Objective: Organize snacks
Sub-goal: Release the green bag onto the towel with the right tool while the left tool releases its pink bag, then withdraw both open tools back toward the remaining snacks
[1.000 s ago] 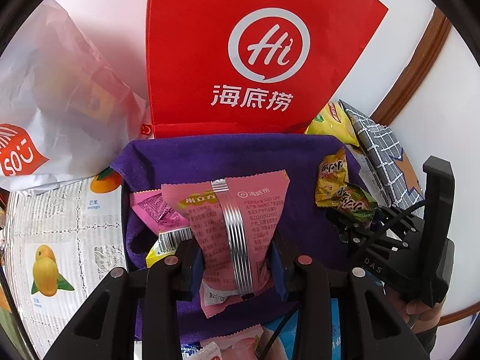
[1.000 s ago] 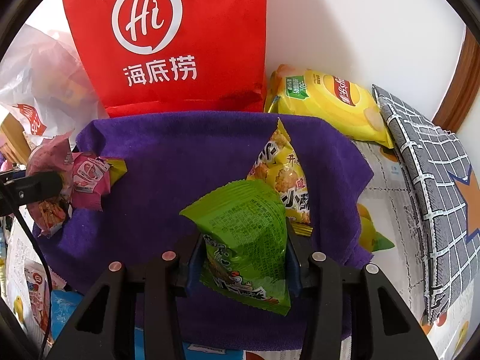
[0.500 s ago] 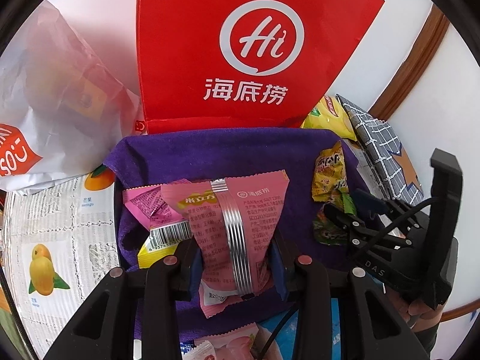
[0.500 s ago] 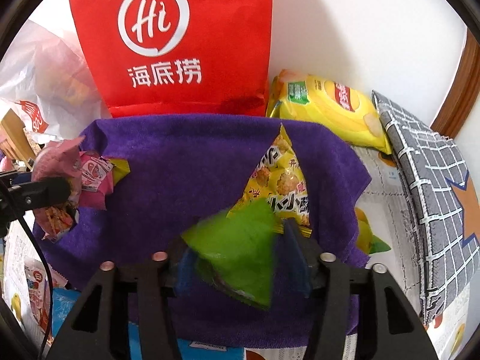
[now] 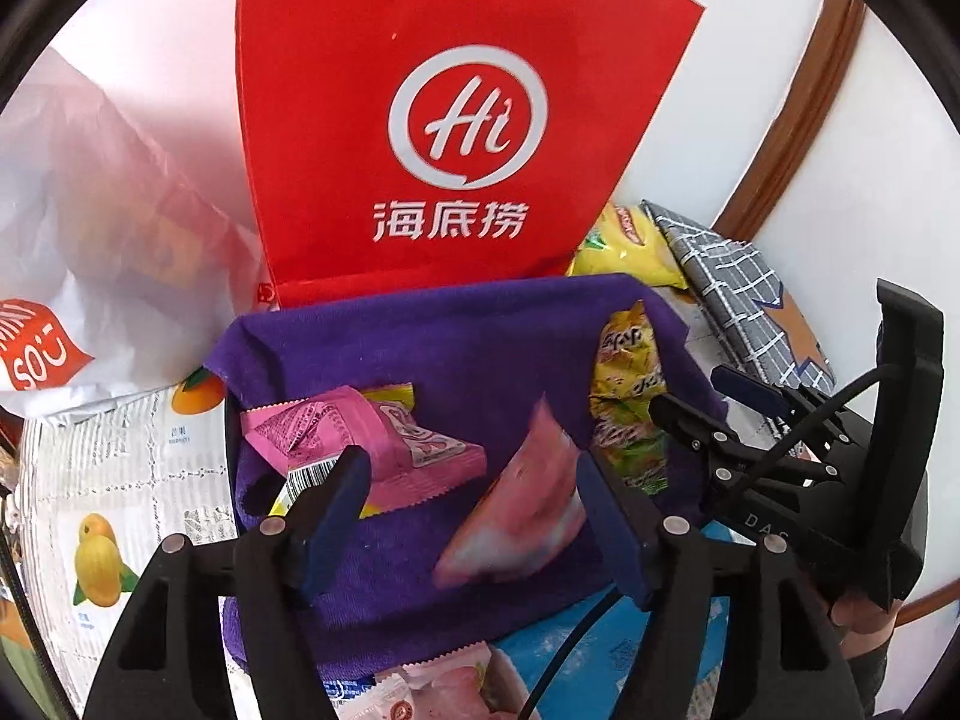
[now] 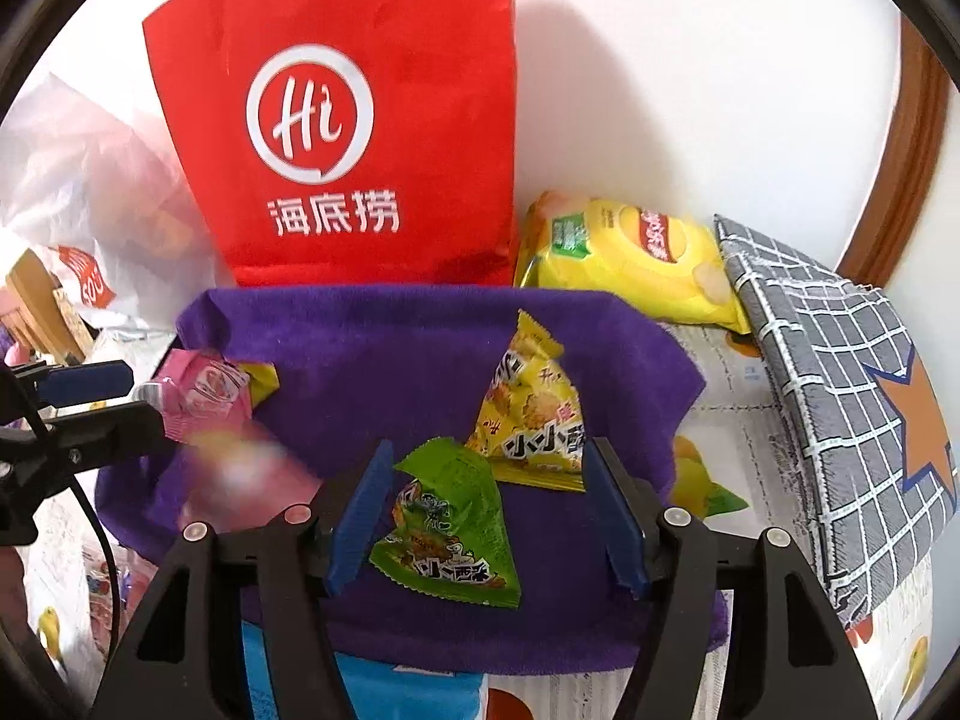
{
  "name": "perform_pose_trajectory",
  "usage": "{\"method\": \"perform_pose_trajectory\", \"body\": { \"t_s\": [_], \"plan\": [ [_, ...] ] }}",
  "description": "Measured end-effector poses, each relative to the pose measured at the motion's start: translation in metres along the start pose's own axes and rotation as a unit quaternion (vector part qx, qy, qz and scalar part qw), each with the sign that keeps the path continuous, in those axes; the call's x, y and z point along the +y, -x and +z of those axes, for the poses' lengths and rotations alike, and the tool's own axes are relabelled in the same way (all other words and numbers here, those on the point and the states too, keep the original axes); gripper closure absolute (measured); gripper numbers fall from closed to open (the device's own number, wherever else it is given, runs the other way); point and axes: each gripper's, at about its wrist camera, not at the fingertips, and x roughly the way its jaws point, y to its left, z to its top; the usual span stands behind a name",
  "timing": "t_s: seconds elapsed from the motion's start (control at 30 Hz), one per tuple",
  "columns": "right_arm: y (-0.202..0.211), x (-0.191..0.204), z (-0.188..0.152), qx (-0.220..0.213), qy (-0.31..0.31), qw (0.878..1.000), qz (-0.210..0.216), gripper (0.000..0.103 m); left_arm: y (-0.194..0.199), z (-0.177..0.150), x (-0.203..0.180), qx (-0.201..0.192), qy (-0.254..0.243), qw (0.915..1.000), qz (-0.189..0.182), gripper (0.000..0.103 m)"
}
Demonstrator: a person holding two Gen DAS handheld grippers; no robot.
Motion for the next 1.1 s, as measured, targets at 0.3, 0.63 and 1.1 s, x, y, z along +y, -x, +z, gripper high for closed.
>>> {"method": "perform_pose_trajectory", "body": {
  "t_s": [0.3, 0.63, 1.1],
  "plan": [
    [0.030, -0.003, 0.001, -0.017, -0.010, 1.000, -0.009, 0.038, 0.023, 0.002, -0.001, -0.023, 0.010, 0.9997, 0.002, 0.033],
    [0.080, 0.006, -0.013, -0.041, 0.006, 0.999, -0.023, 0.038, 0.057, -0.004, -0.016, -0.063, -0.006, 0.9977, 0.022, 0.033],
    [0.113, 0.037, -0.040, -0.044, 0.009, 0.999, -0.007, 0.038, 0.098, -0.045, 0.008, -0.066, 0.029, 0.9950, 0.069, 0.033]
  ]
}}
